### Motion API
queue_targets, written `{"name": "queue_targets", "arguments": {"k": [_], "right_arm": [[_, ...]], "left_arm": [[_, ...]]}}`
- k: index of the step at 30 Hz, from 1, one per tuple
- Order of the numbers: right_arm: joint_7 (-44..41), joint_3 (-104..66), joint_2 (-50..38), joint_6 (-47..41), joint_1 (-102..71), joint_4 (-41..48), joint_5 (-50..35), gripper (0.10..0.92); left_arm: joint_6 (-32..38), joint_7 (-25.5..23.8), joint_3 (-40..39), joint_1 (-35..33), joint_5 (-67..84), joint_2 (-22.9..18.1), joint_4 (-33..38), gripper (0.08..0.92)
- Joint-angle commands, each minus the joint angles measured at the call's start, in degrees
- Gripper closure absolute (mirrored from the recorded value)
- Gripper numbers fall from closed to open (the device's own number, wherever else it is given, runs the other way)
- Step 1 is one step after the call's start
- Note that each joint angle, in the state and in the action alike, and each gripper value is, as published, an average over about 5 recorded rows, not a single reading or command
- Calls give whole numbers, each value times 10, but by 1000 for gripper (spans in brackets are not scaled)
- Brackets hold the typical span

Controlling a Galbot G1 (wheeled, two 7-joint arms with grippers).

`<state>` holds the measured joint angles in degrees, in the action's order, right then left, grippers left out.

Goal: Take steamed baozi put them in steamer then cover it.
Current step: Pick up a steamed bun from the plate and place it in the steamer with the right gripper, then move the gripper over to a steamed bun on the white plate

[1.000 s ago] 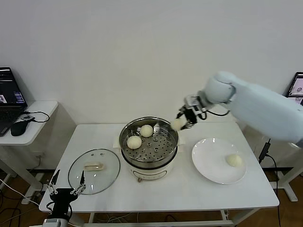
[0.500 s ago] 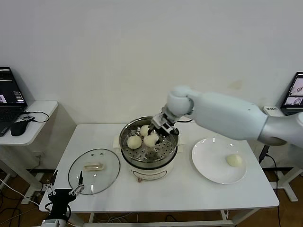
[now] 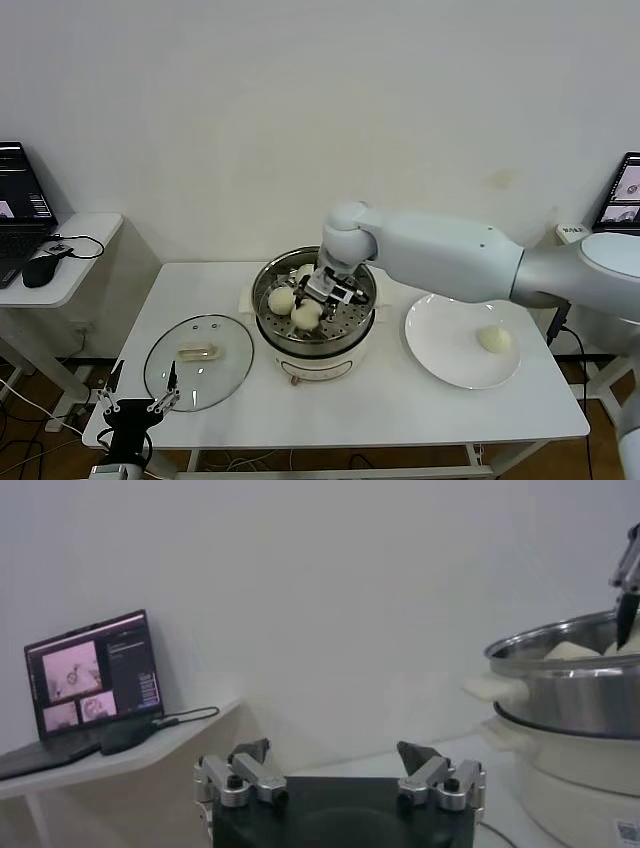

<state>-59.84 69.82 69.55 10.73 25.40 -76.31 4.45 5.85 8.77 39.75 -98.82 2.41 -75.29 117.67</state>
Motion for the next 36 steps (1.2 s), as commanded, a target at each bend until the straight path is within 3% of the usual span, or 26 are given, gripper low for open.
{"name": "queue_targets", "arguments": {"k": [1, 7, 16, 28, 36], "right_arm": [[-2, 10, 10, 33, -1, -2, 21, 469], [-2, 6, 0, 32, 2, -6, 12, 423], [-25, -51, -63, -3, 24, -11, -24, 213], [-60, -130, -285, -198, 22, -32, -54, 203], [-53, -188, -396, -198, -86, -27, 12, 202]], "left_arm": [[1, 0, -1, 1, 0, -1, -2, 177], [1, 0, -1, 1, 0, 0, -4, 177], [0, -1, 2, 3, 2, 8, -3, 177], [-4, -2, -4, 16, 5, 27, -8, 177], [-6, -4, -16, 28, 4, 37, -20, 177]]}}
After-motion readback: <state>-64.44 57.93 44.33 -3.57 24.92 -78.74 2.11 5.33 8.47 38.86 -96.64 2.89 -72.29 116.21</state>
